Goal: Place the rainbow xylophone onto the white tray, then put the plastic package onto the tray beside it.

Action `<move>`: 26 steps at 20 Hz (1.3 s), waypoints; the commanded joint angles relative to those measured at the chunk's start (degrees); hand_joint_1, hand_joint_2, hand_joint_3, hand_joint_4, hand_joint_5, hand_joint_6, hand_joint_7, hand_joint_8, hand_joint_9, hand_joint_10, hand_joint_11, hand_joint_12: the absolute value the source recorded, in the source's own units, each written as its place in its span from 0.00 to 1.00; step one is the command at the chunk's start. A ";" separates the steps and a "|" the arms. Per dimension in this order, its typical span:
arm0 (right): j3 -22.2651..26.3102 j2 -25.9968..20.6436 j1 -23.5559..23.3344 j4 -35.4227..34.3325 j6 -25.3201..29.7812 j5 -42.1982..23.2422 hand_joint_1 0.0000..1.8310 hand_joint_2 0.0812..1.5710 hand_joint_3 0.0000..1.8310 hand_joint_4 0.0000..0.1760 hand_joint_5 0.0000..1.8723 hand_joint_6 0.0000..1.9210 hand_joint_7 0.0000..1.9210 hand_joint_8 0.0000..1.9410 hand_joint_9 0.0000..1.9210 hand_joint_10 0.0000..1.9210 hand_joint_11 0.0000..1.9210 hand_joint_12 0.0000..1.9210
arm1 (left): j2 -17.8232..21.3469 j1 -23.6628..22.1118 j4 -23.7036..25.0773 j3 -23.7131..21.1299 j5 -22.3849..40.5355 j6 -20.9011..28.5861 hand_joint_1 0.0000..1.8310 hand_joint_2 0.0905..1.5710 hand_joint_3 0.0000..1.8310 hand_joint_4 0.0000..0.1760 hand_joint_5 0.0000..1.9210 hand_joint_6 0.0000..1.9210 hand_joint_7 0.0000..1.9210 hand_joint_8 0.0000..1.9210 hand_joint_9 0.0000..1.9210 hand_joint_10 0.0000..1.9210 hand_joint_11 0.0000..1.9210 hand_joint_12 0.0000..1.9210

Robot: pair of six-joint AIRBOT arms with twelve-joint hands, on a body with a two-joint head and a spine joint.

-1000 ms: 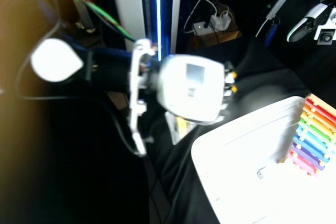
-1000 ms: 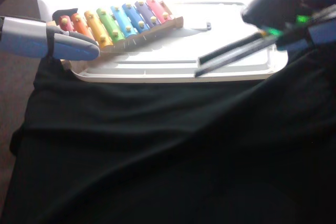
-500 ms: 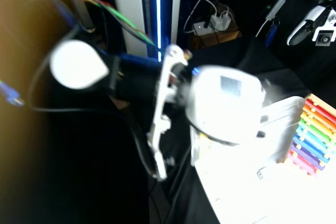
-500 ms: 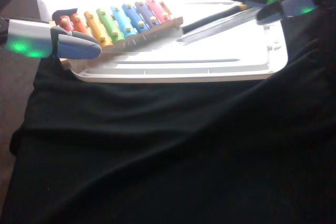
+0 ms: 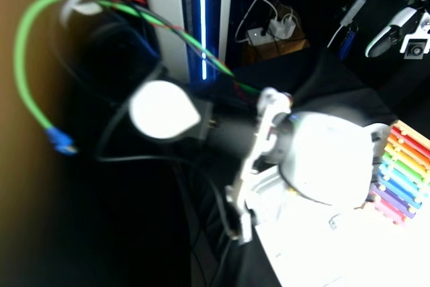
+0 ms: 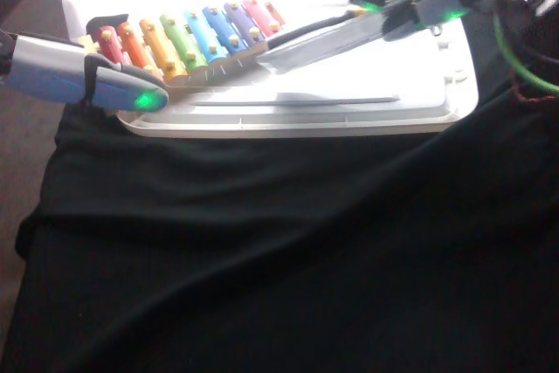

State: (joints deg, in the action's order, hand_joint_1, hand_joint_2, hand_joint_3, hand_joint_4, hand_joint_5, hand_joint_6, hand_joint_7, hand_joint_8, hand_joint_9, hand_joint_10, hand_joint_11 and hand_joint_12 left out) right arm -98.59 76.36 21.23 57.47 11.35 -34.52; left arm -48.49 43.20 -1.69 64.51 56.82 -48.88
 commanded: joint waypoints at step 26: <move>-7.54 7.06 2.26 -0.64 6.03 -2.93 0.60 0.70 0.00 0.00 0.38 0.91 0.44 0.91 0.47 0.97 0.51 1.00 | -0.13 -0.47 -0.66 0.31 7.32 0.04 0.41 0.37 0.00 0.54 0.00 0.00 0.05 0.00 0.07 0.00 0.00 0.21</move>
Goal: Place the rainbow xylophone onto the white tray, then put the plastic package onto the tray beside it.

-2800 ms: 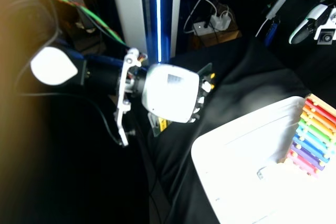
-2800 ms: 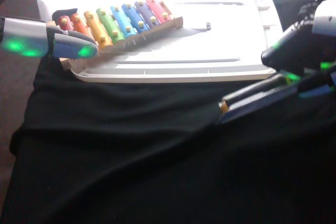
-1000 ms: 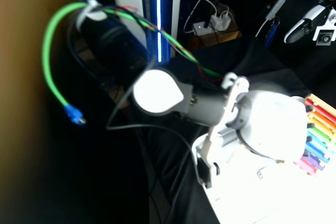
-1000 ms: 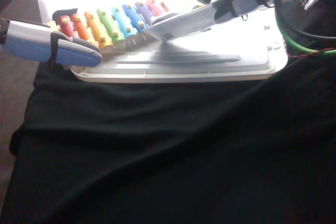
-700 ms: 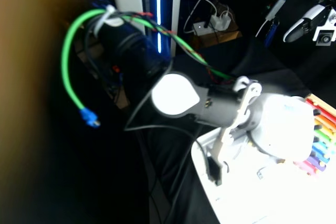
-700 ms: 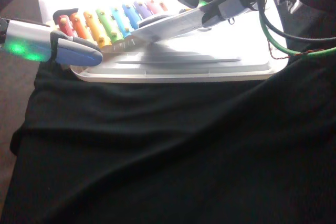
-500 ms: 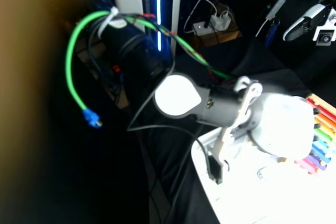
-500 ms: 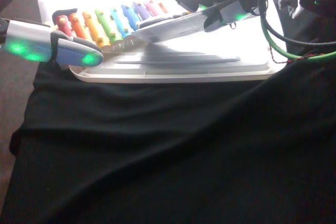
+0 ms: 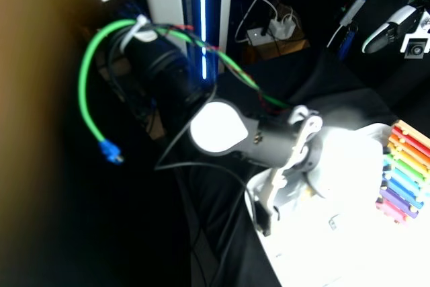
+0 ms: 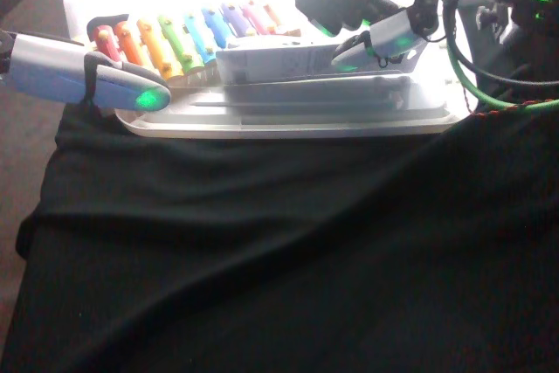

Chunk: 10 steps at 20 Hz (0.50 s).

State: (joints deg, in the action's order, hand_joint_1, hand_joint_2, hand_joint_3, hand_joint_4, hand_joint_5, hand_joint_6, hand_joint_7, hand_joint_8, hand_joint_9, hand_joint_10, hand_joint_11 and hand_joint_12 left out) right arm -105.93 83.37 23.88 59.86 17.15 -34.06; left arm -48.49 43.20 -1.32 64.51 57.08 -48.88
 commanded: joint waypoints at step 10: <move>1.25 -2.21 0.87 -1.98 1.93 -3.49 0.63 0.70 0.00 0.00 0.51 0.53 0.54 0.40 0.53 0.58 0.49 0.79 | -0.12 -0.45 -1.04 0.18 6.95 0.06 0.42 0.37 0.00 0.52 0.00 0.00 0.05 0.00 0.06 0.00 0.00 0.18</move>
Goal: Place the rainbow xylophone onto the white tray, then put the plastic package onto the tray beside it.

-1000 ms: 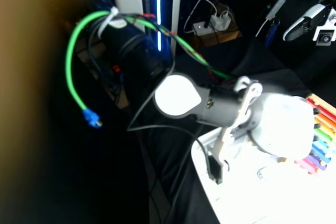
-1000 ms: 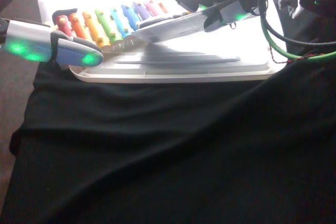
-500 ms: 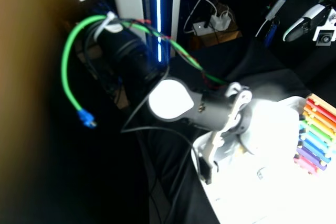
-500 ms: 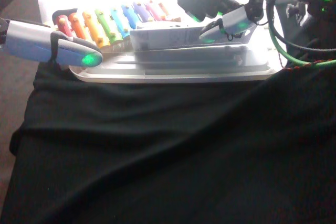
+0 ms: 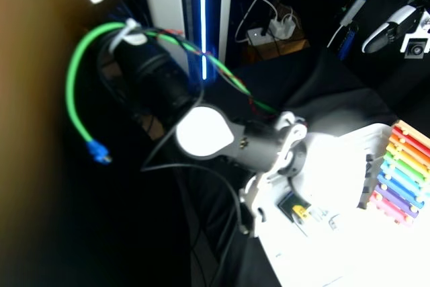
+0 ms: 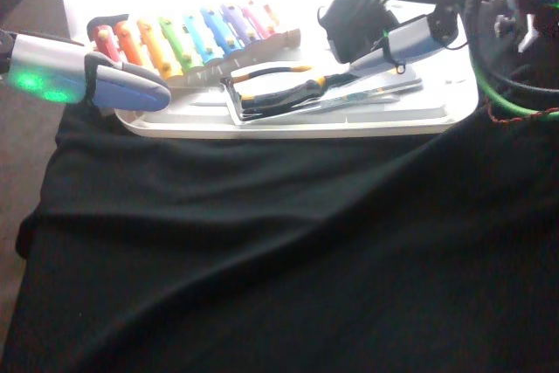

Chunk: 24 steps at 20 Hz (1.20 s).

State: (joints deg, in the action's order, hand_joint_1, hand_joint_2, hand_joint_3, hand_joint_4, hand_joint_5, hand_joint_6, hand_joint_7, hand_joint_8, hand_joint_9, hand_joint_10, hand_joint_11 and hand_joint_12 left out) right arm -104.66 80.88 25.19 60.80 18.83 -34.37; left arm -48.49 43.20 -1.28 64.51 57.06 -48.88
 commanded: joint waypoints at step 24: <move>17.17 -18.42 -0.07 -21.47 -9.90 -15.21 0.42 0.45 0.00 0.51 0.07 0.00 0.15 0.00 0.20 0.00 0.12 0.33 | 2.19 2.53 -3.94 -1.90 11.86 0.06 0.42 0.35 0.00 0.42 0.00 0.00 0.04 0.00 0.07 0.00 0.00 0.27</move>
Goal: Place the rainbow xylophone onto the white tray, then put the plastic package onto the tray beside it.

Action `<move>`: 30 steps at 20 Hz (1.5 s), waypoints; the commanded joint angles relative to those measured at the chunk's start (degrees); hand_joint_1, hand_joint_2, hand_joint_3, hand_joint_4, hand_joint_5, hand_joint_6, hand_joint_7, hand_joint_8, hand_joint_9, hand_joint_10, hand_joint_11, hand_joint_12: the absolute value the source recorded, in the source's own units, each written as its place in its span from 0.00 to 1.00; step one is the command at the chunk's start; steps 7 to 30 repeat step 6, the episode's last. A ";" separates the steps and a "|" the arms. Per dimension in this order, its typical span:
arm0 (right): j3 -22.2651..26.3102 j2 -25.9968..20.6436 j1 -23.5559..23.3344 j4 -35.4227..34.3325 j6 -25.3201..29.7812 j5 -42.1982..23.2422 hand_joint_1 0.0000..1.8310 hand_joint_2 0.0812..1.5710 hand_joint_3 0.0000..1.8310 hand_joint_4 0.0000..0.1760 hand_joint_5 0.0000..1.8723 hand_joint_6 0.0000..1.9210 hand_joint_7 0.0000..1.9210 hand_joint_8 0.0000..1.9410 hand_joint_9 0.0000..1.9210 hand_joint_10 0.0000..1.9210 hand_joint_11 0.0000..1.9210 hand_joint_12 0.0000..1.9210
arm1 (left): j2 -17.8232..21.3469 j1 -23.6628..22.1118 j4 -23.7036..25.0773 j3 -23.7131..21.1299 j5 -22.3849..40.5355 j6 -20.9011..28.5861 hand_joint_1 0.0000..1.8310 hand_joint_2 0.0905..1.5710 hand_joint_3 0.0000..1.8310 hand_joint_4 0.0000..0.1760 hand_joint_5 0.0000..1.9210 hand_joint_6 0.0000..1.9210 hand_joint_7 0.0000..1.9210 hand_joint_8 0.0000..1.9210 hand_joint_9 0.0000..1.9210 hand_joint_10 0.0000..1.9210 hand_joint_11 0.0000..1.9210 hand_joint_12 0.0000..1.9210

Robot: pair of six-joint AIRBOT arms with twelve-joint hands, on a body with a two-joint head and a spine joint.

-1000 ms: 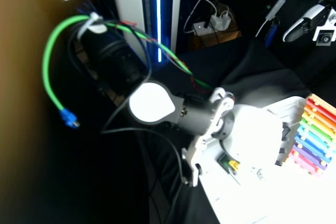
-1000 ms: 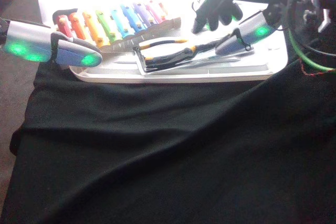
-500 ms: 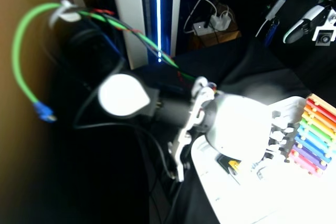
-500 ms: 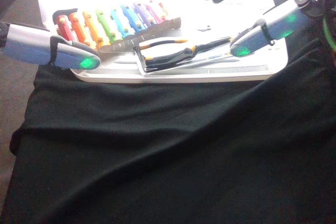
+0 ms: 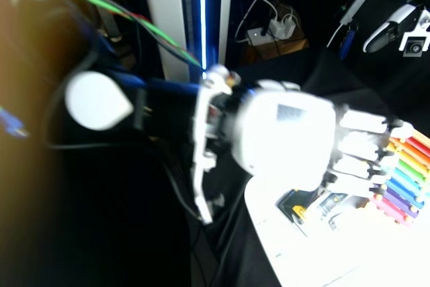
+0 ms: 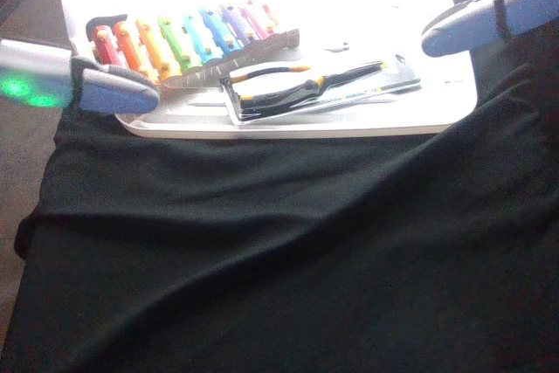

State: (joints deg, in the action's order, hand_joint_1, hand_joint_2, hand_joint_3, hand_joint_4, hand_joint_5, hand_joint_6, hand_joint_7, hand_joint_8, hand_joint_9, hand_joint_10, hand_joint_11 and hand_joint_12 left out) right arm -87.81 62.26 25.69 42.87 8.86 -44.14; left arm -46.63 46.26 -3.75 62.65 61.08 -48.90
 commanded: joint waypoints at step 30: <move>4.38 -3.72 1.06 -10.01 -5.42 -8.02 0.44 0.42 0.00 0.74 0.05 0.00 0.17 0.00 0.19 0.00 0.08 0.41 | 1.86 1.24 -3.30 -1.58 12.16 -0.26 0.41 0.36 0.00 0.51 0.00 0.00 0.03 0.00 0.06 0.00 0.00 0.26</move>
